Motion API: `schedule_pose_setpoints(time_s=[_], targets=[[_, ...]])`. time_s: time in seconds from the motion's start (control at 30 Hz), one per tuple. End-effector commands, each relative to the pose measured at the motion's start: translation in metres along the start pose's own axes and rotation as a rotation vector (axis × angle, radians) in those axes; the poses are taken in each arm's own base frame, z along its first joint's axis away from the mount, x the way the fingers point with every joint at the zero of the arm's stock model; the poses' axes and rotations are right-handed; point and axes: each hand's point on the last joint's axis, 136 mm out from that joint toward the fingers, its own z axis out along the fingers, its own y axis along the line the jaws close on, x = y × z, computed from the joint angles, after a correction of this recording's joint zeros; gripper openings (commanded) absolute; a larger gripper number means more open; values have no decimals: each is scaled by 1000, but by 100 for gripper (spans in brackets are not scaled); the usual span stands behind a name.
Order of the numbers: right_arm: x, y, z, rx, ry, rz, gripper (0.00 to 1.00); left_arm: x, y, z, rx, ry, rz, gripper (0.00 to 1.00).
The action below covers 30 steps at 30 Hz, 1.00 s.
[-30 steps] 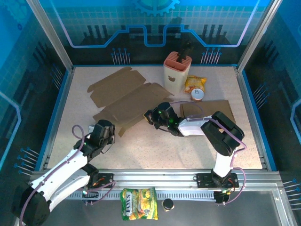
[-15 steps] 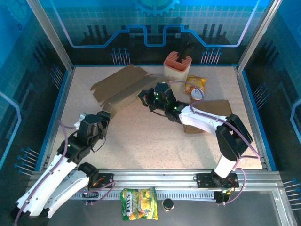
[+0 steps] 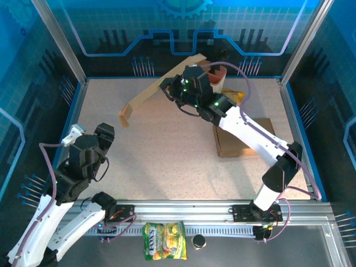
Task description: Fold the paper box
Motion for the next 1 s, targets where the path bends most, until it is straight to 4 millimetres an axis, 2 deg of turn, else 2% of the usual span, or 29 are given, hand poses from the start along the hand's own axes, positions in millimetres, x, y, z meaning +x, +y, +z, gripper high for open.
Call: schedule_pose_setpoints(time_s=[0.0,0.13,0.27,0.37,0.43,0.53,0.6,0.7,0.87,0.97], targets=[[5,33,-49,30,-53,-100,0,-20,5,-9,-44,-78,72,55],[15,65,-74,6,-76,-97,0,-28,-1,-12,-57,-97,112,54],[22,94,-89,-5,-97,-79,0,-33,-11,-13,-58,-106,162,54],[19,110,-93,-10,-119,-37,0,-37,-12,-14,-64,-123,176,53],[16,109,-86,12,-137,2,0,-41,-10,-16,-91,-134,190,53],[11,86,-65,84,-141,102,0,-50,-6,-22,-149,-151,229,52],[11,62,-42,139,-119,164,0,-53,-7,-23,-171,-154,259,52],[16,37,-7,135,-96,232,0,-50,-8,-20,-204,-121,306,50],[21,-11,32,206,-86,272,0,-26,-8,-3,-227,6,356,48],[22,-37,46,248,-81,299,0,-10,8,9,-279,93,346,46]])
